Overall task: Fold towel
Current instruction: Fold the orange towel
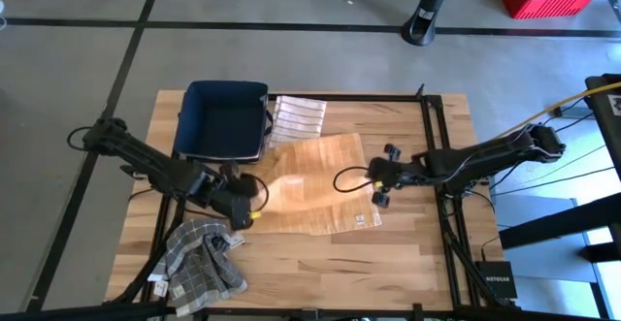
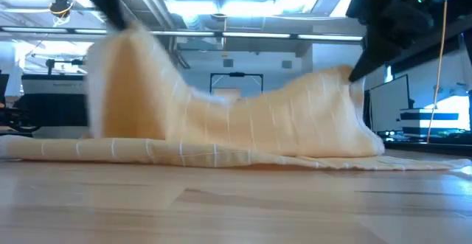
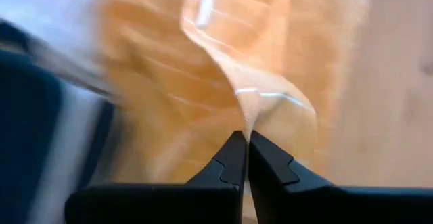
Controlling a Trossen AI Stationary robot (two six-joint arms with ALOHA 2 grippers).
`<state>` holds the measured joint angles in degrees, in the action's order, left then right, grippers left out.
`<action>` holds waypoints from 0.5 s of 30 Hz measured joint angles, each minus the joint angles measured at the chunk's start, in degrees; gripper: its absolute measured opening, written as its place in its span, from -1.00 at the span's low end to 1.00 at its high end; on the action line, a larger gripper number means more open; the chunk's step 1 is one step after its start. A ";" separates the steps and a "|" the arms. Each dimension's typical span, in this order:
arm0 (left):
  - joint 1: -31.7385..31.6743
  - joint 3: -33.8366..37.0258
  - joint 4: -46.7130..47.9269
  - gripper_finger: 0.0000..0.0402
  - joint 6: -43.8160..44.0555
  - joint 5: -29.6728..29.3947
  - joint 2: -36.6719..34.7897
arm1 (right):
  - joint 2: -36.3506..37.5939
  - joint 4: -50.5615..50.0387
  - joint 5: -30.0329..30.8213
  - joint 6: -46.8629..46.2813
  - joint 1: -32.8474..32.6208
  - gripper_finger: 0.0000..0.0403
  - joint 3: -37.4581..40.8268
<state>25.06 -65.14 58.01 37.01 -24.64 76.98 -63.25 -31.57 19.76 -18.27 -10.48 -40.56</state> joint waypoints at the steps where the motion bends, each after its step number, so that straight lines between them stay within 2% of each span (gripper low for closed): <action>1: 0.00 1.87 -1.95 -0.97 0.02 2.51 0.07 | -0.18 2.13 -2.20 0.36 0.00 -0.97 1.08; 3: 0.00 5.65 -5.46 -0.97 0.37 5.83 0.12 | -0.94 5.70 -5.57 0.49 0.00 -0.96 3.08; 6: -0.33 11.34 -10.12 -0.97 2.06 7.62 0.12 | -2.91 9.22 -8.61 0.54 0.00 -0.96 5.30; 15: -3.10 25.14 -24.55 -0.97 5.01 10.78 0.33 | -13.60 10.16 -9.24 1.43 0.00 -0.96 6.70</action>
<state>21.96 -40.01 33.46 42.02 -13.85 77.31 -76.86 -21.41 10.52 -16.84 -10.48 -33.87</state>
